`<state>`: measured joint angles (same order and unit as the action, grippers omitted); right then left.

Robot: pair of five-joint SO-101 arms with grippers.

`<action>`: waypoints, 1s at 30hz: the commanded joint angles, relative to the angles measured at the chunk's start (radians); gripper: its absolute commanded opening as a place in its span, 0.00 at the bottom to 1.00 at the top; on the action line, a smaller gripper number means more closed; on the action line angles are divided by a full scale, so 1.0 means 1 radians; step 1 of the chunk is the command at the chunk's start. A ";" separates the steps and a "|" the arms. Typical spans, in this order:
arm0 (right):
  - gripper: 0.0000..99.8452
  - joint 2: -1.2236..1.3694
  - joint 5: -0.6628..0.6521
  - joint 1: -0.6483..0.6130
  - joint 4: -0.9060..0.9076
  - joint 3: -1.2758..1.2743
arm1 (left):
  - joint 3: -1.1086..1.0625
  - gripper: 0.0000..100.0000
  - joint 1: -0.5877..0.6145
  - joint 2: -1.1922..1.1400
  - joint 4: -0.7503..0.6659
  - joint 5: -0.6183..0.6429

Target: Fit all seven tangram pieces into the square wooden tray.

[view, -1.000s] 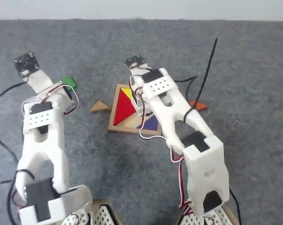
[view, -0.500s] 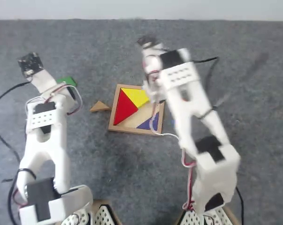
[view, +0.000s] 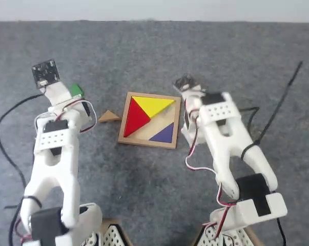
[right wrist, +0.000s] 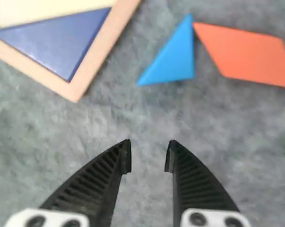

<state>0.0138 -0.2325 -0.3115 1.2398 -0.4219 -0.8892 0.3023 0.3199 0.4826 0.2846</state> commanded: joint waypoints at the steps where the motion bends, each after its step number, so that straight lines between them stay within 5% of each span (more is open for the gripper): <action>1: 0.14 -0.073 0.201 -0.002 -0.125 -0.029 | -0.062 0.02 -0.003 0.126 -0.106 -0.008; 11: 0.14 -0.082 0.227 -0.002 -0.222 -0.106 | -0.045 0.02 0.006 0.077 -0.144 -0.075; 18: 0.14 -0.151 0.193 -0.102 -0.170 -0.132 | 0.191 0.02 0.052 -0.123 0.052 -0.052; 30: 0.14 -0.197 0.144 -0.065 -0.295 -0.229 | 0.550 0.02 -0.008 -0.463 0.371 -0.083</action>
<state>-0.1350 -0.0621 -0.4066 0.9943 -0.6582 -0.4104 0.3253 -0.1465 0.8186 0.2094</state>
